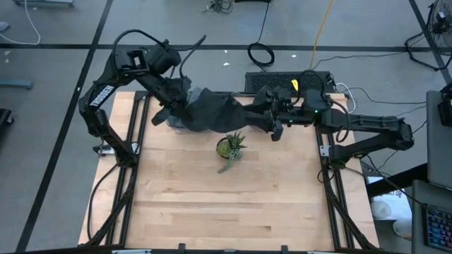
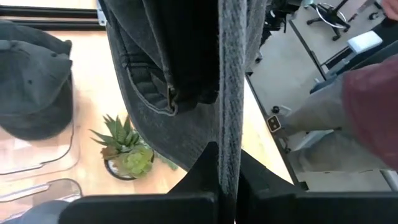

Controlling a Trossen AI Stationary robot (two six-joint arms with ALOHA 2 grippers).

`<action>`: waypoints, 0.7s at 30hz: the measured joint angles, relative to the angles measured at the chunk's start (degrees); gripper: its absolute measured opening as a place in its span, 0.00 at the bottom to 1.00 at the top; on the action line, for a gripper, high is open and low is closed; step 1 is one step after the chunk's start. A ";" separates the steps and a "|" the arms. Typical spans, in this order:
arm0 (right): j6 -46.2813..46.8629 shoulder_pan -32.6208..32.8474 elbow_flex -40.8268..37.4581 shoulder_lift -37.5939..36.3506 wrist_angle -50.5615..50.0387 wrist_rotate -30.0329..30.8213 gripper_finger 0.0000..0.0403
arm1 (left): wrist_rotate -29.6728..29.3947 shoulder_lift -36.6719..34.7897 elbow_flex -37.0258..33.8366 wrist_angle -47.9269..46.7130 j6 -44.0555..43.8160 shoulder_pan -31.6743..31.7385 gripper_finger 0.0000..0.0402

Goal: Pick & Place hat
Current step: Put the black cap into the right transparent bin

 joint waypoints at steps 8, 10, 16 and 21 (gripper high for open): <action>-3.88 -0.03 0.00 -2.24 0.37 5.42 0.53 | -3.41 0.02 0.00 0.04 -1.53 -3.02 0.02; -3.82 -0.03 0.00 -2.22 0.43 6.12 0.53 | -3.65 0.03 0.00 0.09 -1.91 -3.90 0.02; -2.31 0.14 0.00 -1.15 0.17 6.01 0.54 | -8.40 0.28 0.00 0.15 -4.17 -6.36 0.02; -2.01 0.86 0.00 -0.73 0.59 3.38 0.54 | -11.06 0.35 0.00 0.57 -6.47 -7.71 0.02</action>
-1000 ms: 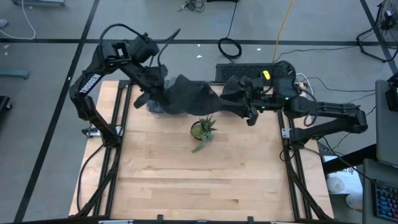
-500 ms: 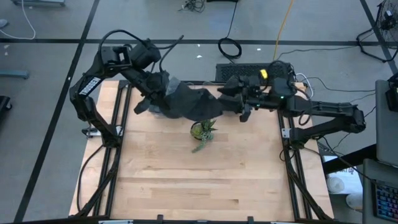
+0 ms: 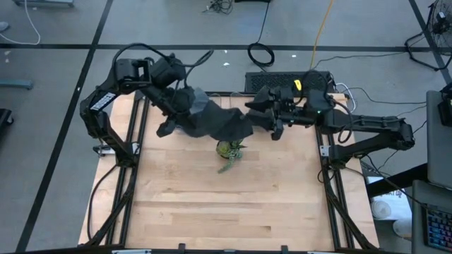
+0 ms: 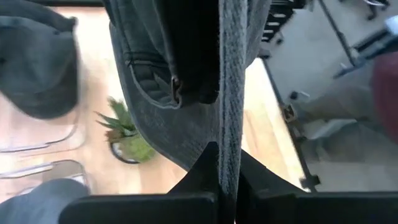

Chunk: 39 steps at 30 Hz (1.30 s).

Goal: Pick & Place hat
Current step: Put the black cap into the right transparent bin

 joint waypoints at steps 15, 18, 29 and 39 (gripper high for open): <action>-3.40 1.08 -0.02 -0.39 -1.89 0.62 0.53 | -2.69 0.68 0.02 6.87 -7.52 -3.19 0.02; -4.24 1.03 -0.02 -1.09 -2.22 2.75 0.54 | -3.15 0.67 0.02 6.64 -7.73 -4.19 0.02; -2.86 1.03 -0.05 0.06 -4.65 -0.43 0.54 | -5.24 0.66 0.02 6.70 -8.72 -4.80 0.02; -3.23 1.03 -0.06 0.30 -4.50 -0.49 0.29 | -5.24 0.66 0.02 7.10 -8.32 -4.78 0.02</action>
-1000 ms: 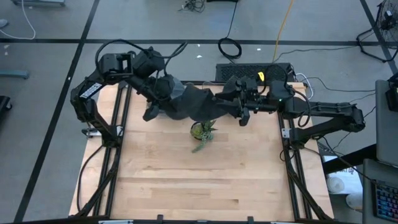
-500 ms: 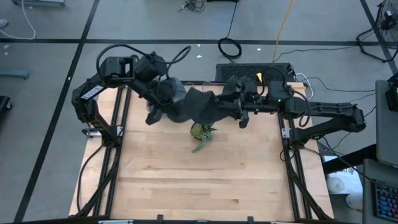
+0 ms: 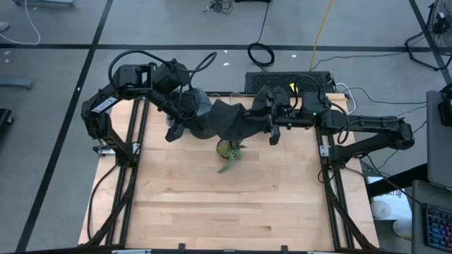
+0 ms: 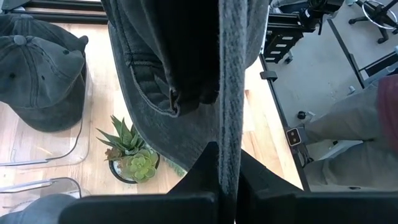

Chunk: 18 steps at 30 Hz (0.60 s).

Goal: Pick & Place hat
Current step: Put the black cap into the right transparent bin

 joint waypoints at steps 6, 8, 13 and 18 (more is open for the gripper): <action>-0.65 0.00 0.02 -0.02 0.83 0.15 0.03 | 0.00 0.23 0.00 0.02 0.00 0.00 0.03; 1.72 0.00 0.02 -0.02 1.93 0.01 0.03 | -0.02 0.33 0.00 0.02 -0.21 0.00 0.03; 3.87 0.00 0.02 -1.29 4.35 -3.04 0.01 | -2.58 0.31 0.00 0.00 -0.24 0.77 0.05; 4.54 0.09 0.06 -4.53 1.00 -0.16 0.01 | -14.21 -0.03 0.00 -0.48 -2.26 2.44 0.14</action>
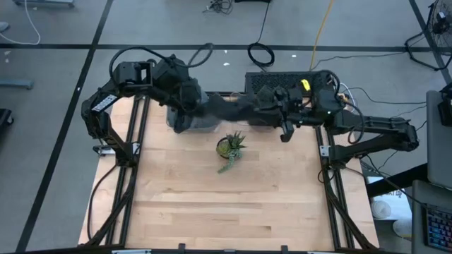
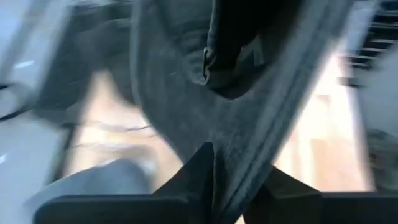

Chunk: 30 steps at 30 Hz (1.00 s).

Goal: Pick & Place hat
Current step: Put the black cap into the right transparent bin

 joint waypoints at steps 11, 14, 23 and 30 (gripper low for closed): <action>-6.25 6.31 9.71 -1.39 -19.11 20.08 0.01 | -15.55 -0.08 0.00 -5.13 -7.01 5.05 0.29; -7.84 7.43 9.94 -1.38 -19.51 21.51 0.01 | -10.50 -0.08 0.09 -7.07 -2.66 5.01 0.31; -9.14 12.11 9.92 -0.56 -15.29 32.71 0.01 | -13.41 -1.02 0.00 -7.22 -4.97 6.02 0.32; -15.27 12.10 9.90 2.81 -15.54 41.22 0.01 | -17.49 -4.91 0.02 -7.20 -4.30 8.52 0.32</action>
